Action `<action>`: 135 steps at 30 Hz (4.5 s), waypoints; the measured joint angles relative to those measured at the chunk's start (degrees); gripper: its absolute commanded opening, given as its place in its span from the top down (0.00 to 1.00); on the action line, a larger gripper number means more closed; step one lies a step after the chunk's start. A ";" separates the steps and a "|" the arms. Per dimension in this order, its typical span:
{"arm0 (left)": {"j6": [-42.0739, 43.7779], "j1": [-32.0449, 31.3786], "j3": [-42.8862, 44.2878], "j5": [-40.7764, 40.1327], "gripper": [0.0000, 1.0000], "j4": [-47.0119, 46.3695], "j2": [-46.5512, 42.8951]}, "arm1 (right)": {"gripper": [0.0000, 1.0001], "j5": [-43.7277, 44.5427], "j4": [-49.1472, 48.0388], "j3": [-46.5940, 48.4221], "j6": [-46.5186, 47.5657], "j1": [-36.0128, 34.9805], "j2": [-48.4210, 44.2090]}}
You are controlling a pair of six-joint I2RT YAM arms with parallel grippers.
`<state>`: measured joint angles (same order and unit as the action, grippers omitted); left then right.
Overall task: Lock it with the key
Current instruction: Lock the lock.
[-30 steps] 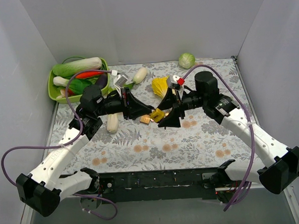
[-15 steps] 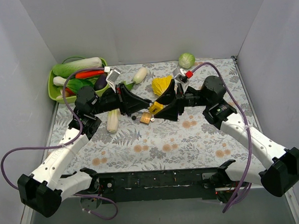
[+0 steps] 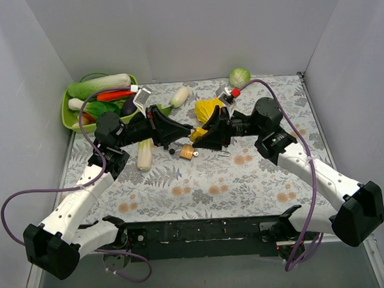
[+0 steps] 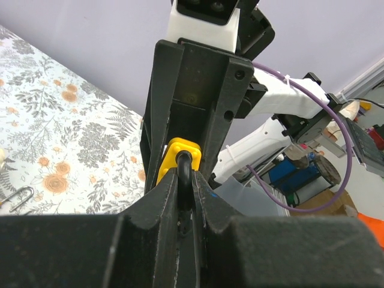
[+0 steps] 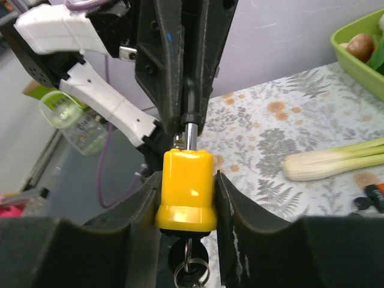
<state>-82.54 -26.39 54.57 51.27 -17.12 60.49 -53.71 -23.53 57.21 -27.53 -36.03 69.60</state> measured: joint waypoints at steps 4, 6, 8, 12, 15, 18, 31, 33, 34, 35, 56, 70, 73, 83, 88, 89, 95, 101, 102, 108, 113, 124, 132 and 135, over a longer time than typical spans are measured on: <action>-0.26 0.17 -0.81 -0.52 1.00 -0.55 -0.07 | 0.99 -0.07 -0.44 0.00 -0.70 -0.04 0.57; -0.20 0.20 -1.05 -0.92 0.60 -0.42 -0.07 | 0.99 -0.24 -0.35 0.02 -0.68 -0.04 0.92; 1.18 0.48 -1.09 -0.76 0.41 0.85 -0.15 | 0.99 -0.68 1.03 0.31 0.24 -0.04 1.11; 8.92 1.88 0.83 3.28 0.35 8.57 -0.52 | 0.99 -2.80 9.09 2.93 5.29 -0.04 1.51; 18.88 3.17 4.44 7.04 0.36 18.91 -1.27 | 0.99 -4.94 17.25 5.73 11.65 -0.04 1.51; 28.68 3.63 9.44 10.05 0.40 29.03 -1.29 | 0.99 -6.97 26.14 8.90 18.78 -0.07 1.53; 44.11 3.52 14.93 14.40 0.59 44.13 2.95 | 0.99 -9.79 50.03 18.56 39.69 -1.09 5.90; 44.44 3.39 14.97 14.40 0.62 44.35 3.30 | 0.99 -9.49 51.15 18.58 40.44 -1.51 6.27; 44.61 3.30 15.04 14.40 0.63 44.54 3.48 | 0.99 -9.35 51.52 18.67 40.81 -1.70 6.45; 44.59 3.23 15.06 14.40 0.64 44.54 3.52 | 0.99 -9.22 51.93 18.80 41.05 -1.97 6.58; 45.35 -4.42 14.78 5.81 0.90 45.44 2.45 | 0.99 -6.75 52.19 19.67 39.34 -2.64 6.84; 43.69 -6.47 14.23 2.80 0.99 44.09 2.36 | 0.99 -7.15 52.70 19.85 37.81 -3.02 6.86; 42.60 -6.99 13.79 2.47 0.90 43.74 2.08 | 0.99 -7.56 53.48 19.85 37.33 -3.15 6.86; 45.40 -6.54 13.86 1.05 0.74 50.64 1.64 | 0.99 -6.84 52.98 19.82 38.03 -3.82 6.84; 45.70 -5.79 13.86 0.96 0.73 52.89 1.55 | 0.99 -6.58 52.50 19.82 38.16 -3.80 6.84; 45.68 -5.73 13.94 0.94 0.71 53.09 1.53 | 0.99 -6.49 52.52 19.82 38.23 -3.80 6.84; 45.40 -5.60 15.80 0.11 0.70 53.11 1.29 | 0.99 -6.34 52.74 19.82 38.93 -3.80 6.84; 44.85 -5.16 17.25 -0.24 0.82 53.13 0.81 | 0.99 -6.34 53.59 19.82 39.82 -3.80 6.84; 44.83 -5.11 17.27 -0.26 0.85 53.16 0.81 | 0.99 -6.34 53.62 19.82 39.85 -3.80 6.84; 45.70 -4.92 17.27 0.28 0.85 53.75 0.87 | 0.99 -6.34 53.66 19.82 39.91 -3.80 6.84; 45.90 -4.90 17.27 0.90 0.95 53.99 0.92 | 0.99 -6.34 53.81 19.82 39.89 -3.80 6.84; 41.70 -4.46 15.78 3.41 1.00 50.03 1.25 | 0.99 -7.61 53.62 19.82 38.38 -3.63 6.84; 37.38 -4.81 12.37 4.28 1.00 43.85 0.37 | 0.99 -8.48 53.96 19.82 36.00 -3.76 7.23; 36.63 -5.99 10.86 3.54 1.00 41.05 -0.09 | 0.99 -10.01 53.79 19.96 35.04 -4.15 8.20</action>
<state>-45.91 -32.38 65.43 54.81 23.92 60.40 -63.72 30.26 77.17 7.51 -40.18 77.80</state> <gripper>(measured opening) 0.107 0.430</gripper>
